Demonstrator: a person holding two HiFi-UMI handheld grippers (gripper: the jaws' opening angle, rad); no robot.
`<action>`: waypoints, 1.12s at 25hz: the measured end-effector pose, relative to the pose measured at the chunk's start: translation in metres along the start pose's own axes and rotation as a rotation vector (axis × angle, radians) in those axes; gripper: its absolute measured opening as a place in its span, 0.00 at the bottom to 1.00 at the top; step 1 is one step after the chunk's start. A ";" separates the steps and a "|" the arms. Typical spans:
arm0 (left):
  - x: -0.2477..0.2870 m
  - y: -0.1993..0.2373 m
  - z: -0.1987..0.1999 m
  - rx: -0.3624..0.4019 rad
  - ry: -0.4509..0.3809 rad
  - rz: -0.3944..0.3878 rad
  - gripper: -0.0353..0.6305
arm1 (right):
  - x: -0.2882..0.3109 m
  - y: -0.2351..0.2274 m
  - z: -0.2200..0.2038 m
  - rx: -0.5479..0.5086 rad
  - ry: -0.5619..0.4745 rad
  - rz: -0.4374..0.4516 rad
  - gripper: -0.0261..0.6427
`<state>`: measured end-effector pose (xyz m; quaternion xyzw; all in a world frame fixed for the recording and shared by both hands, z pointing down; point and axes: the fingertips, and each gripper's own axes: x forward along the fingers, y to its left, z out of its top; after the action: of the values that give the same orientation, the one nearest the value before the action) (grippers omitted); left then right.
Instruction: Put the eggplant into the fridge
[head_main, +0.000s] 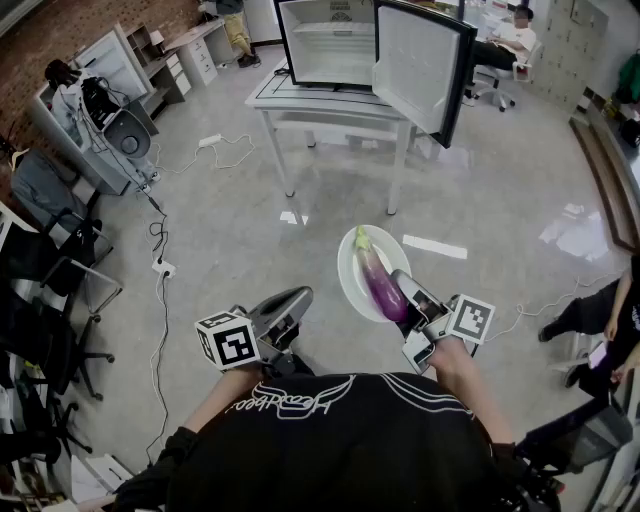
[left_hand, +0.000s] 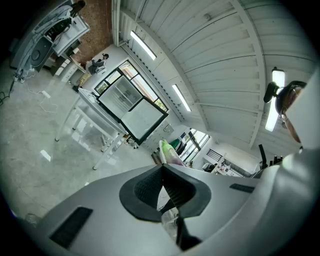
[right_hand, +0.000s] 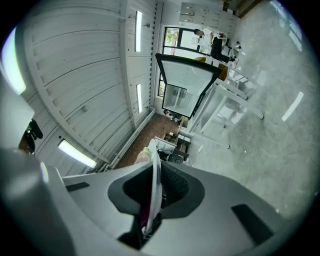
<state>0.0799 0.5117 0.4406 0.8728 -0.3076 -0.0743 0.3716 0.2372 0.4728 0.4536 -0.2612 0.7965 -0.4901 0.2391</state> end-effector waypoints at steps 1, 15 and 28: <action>0.000 0.001 -0.001 -0.002 -0.001 0.003 0.06 | 0.000 0.000 -0.002 -0.001 0.000 -0.001 0.09; 0.005 -0.005 -0.007 0.010 0.021 0.023 0.06 | -0.016 -0.003 -0.003 -0.003 -0.009 0.007 0.09; 0.025 0.014 -0.004 -0.039 0.033 0.000 0.06 | -0.007 -0.021 0.011 0.040 -0.037 -0.008 0.09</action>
<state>0.0945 0.4914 0.4560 0.8665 -0.3001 -0.0658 0.3934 0.2534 0.4620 0.4691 -0.2689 0.7809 -0.5017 0.2571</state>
